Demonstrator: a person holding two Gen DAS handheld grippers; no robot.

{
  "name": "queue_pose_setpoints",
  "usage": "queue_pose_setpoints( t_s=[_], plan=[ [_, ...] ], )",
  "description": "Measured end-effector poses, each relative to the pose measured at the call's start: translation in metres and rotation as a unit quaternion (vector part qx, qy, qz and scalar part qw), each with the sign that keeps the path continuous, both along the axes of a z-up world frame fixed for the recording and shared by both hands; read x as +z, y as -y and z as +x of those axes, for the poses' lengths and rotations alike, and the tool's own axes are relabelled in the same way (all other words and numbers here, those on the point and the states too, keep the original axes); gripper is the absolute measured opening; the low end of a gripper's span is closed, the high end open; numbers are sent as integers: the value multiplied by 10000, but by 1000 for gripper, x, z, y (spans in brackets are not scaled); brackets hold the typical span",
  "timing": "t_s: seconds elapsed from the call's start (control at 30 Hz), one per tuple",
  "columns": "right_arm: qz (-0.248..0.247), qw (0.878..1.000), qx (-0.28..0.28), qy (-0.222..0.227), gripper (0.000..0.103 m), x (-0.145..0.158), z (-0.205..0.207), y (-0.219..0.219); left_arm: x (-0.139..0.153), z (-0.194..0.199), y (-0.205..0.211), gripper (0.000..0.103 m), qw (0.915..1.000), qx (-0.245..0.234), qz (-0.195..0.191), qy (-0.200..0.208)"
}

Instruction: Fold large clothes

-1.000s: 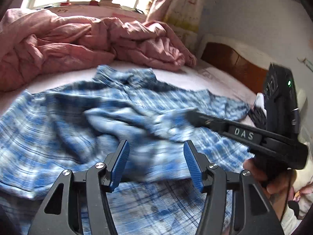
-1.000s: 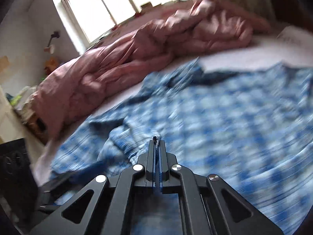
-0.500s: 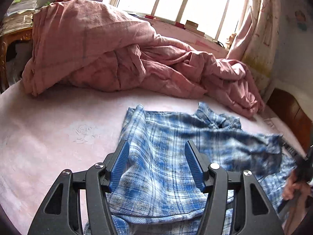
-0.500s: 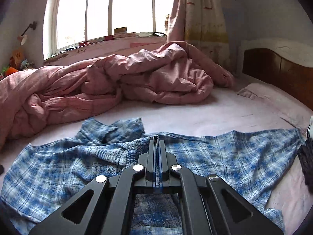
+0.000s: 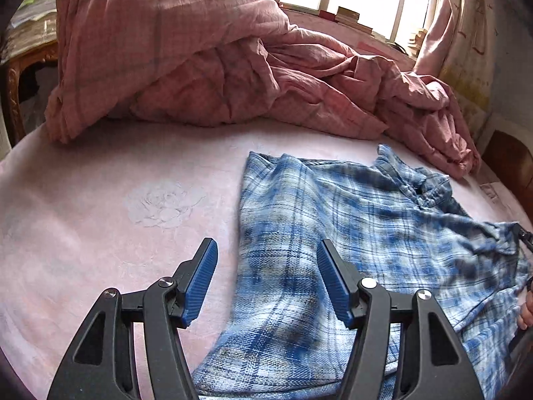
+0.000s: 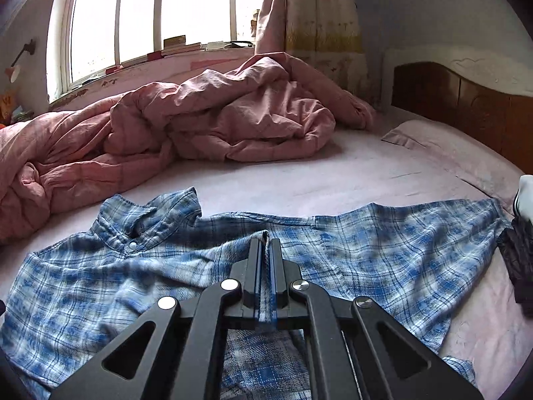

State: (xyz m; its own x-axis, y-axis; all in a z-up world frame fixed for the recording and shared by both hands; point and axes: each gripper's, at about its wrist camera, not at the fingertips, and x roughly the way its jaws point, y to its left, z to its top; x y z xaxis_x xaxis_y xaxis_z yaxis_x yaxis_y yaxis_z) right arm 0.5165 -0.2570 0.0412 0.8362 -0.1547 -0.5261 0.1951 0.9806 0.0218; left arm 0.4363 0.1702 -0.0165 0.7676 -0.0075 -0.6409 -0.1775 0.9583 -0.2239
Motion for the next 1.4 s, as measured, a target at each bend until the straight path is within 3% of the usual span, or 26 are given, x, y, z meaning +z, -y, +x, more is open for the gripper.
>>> queue_pose_setpoints(
  t_s=[0.07,0.17,0.27,0.37,0.43,0.5,0.6,0.73,0.83,0.97,1.13,1.4],
  plan=[
    [61,10000,29,33,29,4,-3,2,3,-3,1,61,9998,-101,-88,117],
    [58,9999,91,107,43,13,-14,4,12,-7,7,60,9992,-242,23,327],
    [83,9996,169,204,45,27,-31,10,22,-13,16,60,9980,-337,101,531],
    [0,9983,-147,563,46,54,-55,28,31,-20,18,60,9976,-233,-309,575],
    [199,9959,-206,855,52,72,-76,47,39,-28,23,60,9953,-373,-466,757],
    [359,9949,-217,913,53,83,-96,68,49,-35,34,60,9937,-516,-165,984],
    [173,9962,-404,748,54,85,-110,96,57,-43,49,60,9890,-592,330,1314],
    [194,9954,-885,309,55,62,-108,151,55,-40,55,62,9878,-704,388,1335],
    [831,9891,-1216,-55,55,27,-97,209,49,-37,56,69,9886,-670,374,1297],
    [1531,9685,-1843,-671,55,-28,-82,269,37,-32,59,76,9875,-494,704,1324],
    [1990,9551,-2045,-794,55,-58,-69,300,25,-25,65,92,9868,-465,909,1259],
    [2559,9471,-1880,-473,55,-85,-47,336,20,-22,62,94,9877,-450,879,1213]
  ],
)
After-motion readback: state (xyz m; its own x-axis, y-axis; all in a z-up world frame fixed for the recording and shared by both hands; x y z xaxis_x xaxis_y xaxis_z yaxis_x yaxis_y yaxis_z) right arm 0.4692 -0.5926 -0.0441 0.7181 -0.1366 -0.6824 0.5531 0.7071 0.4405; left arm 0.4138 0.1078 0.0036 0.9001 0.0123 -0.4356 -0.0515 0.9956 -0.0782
